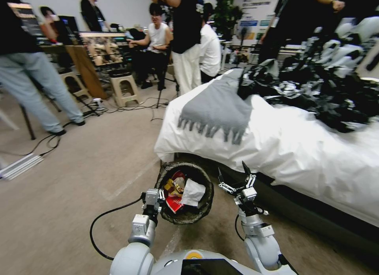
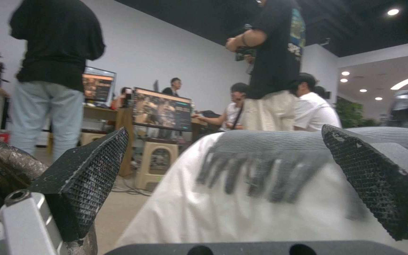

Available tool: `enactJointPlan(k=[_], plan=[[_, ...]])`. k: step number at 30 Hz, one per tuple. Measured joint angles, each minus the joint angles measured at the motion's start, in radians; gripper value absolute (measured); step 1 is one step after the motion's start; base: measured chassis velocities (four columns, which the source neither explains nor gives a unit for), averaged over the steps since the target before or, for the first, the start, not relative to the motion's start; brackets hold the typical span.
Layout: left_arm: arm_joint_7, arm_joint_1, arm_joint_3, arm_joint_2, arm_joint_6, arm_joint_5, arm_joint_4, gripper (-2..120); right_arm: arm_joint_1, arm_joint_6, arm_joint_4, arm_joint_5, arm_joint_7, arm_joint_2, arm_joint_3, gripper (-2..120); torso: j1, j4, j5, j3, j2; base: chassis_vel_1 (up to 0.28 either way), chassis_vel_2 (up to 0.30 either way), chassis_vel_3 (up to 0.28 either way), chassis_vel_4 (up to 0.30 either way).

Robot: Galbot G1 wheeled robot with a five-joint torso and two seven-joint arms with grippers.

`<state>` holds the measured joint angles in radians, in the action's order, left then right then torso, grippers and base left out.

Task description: Pick up the trash bin, then pick up the garbage from the floor and place it into the trash bin.

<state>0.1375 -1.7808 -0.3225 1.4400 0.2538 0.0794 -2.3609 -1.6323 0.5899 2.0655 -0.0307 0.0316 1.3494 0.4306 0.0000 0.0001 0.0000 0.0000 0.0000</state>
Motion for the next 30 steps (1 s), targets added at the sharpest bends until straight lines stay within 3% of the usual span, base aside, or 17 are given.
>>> enactJointPlan(k=[30], plan=[[-0.001, -0.001, 0.000, 0.003, -0.004, 0.002, 0.001, 0, 0.000, 0.001, -0.006, 0.007, 0.008, 0.004, -0.012, 100, 0.000, -0.0001, -0.0001, 0.000, 0.000, 0.126, 0.126, 0.120, 0.120]])
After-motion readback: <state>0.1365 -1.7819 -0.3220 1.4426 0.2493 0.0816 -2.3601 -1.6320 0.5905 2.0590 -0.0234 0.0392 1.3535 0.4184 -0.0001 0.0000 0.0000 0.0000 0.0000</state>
